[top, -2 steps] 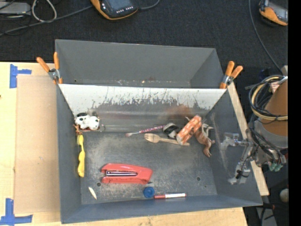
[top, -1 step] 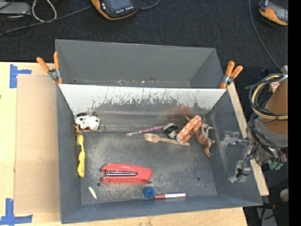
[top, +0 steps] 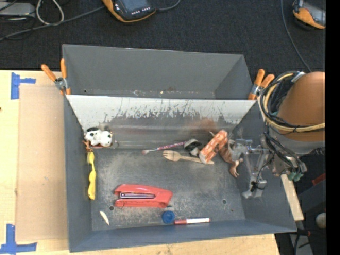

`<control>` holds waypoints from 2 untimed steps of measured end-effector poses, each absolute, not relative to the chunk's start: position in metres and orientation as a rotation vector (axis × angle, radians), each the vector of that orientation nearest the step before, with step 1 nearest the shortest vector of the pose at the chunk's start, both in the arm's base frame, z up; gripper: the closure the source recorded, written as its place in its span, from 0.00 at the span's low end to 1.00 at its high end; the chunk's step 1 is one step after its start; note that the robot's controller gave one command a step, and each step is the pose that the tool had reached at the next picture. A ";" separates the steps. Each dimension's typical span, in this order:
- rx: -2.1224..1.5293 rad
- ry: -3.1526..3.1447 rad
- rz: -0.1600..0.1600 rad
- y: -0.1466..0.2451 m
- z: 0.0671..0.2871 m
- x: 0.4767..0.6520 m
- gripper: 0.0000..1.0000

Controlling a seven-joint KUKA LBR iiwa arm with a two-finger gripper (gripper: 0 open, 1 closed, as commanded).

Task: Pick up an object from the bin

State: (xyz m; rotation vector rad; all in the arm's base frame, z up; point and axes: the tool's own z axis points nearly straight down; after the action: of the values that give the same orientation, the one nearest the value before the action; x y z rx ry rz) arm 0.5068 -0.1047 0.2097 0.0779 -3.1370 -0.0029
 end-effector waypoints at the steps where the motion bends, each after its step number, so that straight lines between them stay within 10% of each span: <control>1: 0.005 -3.137 -0.001 -0.068 0.225 0.507 0.00; 2: -0.011 -3.139 -0.002 -0.019 0.210 0.522 0.00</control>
Offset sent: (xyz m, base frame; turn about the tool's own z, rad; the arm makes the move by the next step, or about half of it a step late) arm 0.0205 0.1046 -0.0045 0.0534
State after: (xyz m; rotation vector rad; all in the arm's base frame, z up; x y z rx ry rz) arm 0.5219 -0.0192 0.2103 -0.0108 -3.1387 -0.0021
